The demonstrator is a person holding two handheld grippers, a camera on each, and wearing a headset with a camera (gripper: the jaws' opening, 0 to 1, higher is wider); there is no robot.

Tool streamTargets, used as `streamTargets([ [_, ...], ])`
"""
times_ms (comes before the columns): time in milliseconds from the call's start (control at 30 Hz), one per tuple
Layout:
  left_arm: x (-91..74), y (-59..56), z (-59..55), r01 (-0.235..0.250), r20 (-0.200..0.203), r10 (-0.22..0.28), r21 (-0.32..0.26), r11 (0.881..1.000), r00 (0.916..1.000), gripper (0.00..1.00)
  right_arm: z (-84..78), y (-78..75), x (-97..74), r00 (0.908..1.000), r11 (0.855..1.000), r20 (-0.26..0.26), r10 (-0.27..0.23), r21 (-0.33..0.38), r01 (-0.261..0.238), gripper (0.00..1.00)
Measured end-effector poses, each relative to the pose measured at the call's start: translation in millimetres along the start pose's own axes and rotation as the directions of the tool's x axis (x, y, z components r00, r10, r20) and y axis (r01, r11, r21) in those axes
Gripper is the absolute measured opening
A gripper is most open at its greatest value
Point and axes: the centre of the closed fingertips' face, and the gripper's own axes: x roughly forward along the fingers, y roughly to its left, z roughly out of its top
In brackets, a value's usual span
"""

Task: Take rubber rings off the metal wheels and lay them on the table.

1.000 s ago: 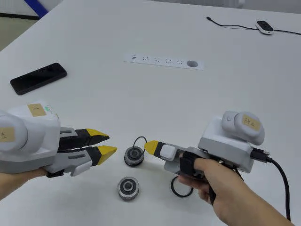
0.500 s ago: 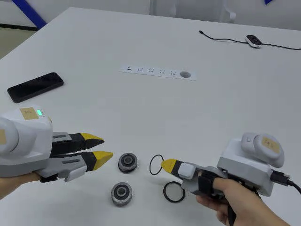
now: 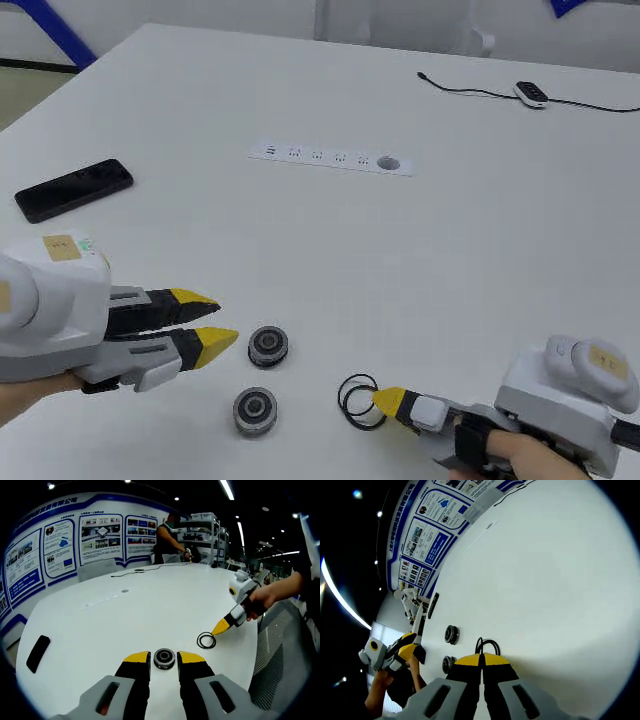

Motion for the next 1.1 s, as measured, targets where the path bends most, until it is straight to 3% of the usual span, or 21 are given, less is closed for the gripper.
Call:
streamTargets([
  [200,0.3,0.8,-4.1,0.0,-0.012,0.0,0.001,1.0,0.9999,0.22,-0.3,-10.1,-5.6,0.9994,0.999,0.015,-0.031,0.031,0.031,0.02],
  [467,2.5,-1.6,-5.5,0.009,-0.023,-0.009,0.01,1.0,0.9997,0.21,1.1,-14.1,-11.2,0.9978,0.998,0.012,-0.064,-0.013,0.065,0.05],
  [600,3.6,-2.2,-7.6,0.015,-0.035,-0.014,0.018,1.0,0.9993,0.21,8.6,-16.1,-17.8,0.9967,0.997,0.04,-0.071,-0.01,0.071,0.07],
  [733,6.8,-2.3,-9.9,0.022,-0.042,-0.022,0.018,1.0,0.9989,0.21,17.0,-13.4,-20.7,0.996,0.998,0.07,-0.057,-0.002,0.057,0.07],
  [933,16.3,-3.3,-13.4,0.045,-0.068,-0.043,0.029,0.999,0.9968,0.21,30.0,2.2,-16.5,0.9945,1.0,0.105,0.008,-0.01,-0.007,0.07],
  [1100,25.1,-4.4,-13.8,0.066,-0.086,-0.062,0.044,0.997,0.9944,0.2,30.8,15.0,-10.6,0.9954,0.998,0.087,0.042,-0.044,-0.038,0.08],
])
